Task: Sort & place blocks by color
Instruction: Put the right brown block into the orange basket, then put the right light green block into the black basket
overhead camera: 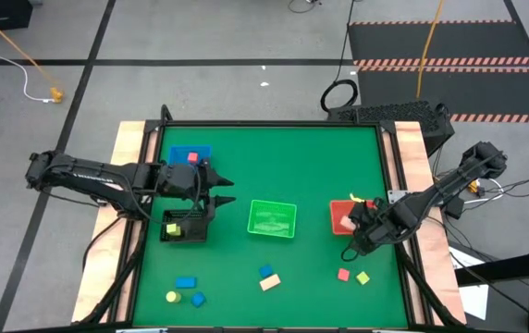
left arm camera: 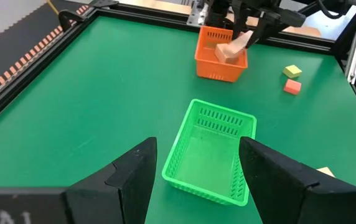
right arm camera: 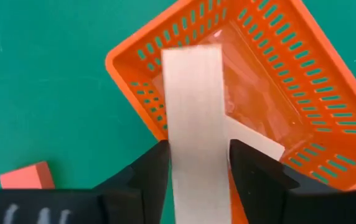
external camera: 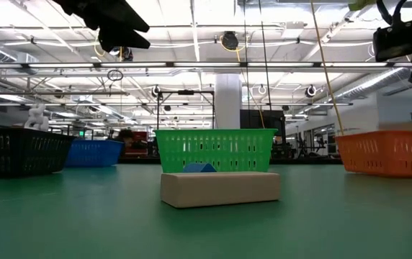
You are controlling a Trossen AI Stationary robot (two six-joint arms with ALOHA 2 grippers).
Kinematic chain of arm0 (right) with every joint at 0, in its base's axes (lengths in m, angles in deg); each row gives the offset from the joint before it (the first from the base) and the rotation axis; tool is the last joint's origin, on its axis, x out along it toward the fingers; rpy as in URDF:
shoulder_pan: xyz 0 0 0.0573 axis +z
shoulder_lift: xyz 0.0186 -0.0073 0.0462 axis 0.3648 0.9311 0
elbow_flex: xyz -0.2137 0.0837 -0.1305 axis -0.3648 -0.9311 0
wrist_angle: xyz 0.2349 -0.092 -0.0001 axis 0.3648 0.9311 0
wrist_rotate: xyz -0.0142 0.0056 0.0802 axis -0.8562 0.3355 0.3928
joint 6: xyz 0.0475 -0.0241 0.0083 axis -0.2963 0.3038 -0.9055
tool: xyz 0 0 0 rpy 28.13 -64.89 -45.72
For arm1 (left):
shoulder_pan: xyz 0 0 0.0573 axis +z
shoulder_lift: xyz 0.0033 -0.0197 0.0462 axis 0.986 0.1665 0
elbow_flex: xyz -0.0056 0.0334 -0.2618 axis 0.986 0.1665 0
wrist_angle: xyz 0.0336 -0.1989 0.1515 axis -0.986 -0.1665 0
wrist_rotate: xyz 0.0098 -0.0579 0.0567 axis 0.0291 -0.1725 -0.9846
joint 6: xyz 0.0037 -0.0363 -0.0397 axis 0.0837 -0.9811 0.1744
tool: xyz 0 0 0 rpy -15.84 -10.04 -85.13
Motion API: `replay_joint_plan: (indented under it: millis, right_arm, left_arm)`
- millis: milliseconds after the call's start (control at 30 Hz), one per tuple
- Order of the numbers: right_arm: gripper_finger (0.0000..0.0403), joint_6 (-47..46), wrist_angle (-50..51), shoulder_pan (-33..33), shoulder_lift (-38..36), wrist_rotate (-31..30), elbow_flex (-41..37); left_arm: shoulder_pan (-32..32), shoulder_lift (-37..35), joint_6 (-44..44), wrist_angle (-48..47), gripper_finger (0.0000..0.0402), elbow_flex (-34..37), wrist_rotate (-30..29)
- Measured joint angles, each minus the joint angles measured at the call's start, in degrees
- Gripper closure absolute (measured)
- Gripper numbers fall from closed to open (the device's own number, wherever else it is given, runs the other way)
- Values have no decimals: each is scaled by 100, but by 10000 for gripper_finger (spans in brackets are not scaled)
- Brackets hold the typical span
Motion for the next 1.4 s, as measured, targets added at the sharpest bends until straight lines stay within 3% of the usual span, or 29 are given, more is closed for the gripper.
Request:
replay_joint_plan:
  millis: [367, 533, 667, 867, 1033, 1233, 1400]
  right_arm:
    - [193, 112, -72, -72, -191, -216, 0]
    - [192, 193, -699, -168, -195, -1082, -2]
    - [194, 247, -1764, -295, -195, -1528, -2]
    - [192, 780, -3958, -449, -186, -887, -2]
    - [202, 987, -5709, -147, 228, -753, 0]
    - [202, -205, -6081, 306, 975, -716, 114]
    - [198, -1791, -5680, 669, 1351, -164, 118]
  left_arm:
    - [0, 0, -56, 13, 174, 0, 2]
    - [0, 0, -59, 20, 174, 0, 2]
    - [0, 0, -59, 20, 174, 0, 2]
    - [0, 0, -61, 19, 174, 0, 4]
    - [-19, 0, -151, -52, 174, 0, 7]
    - [-85, 0, -271, -235, 174, 2, 13]
    - [-117, 0, -269, -278, 174, 2, 12]
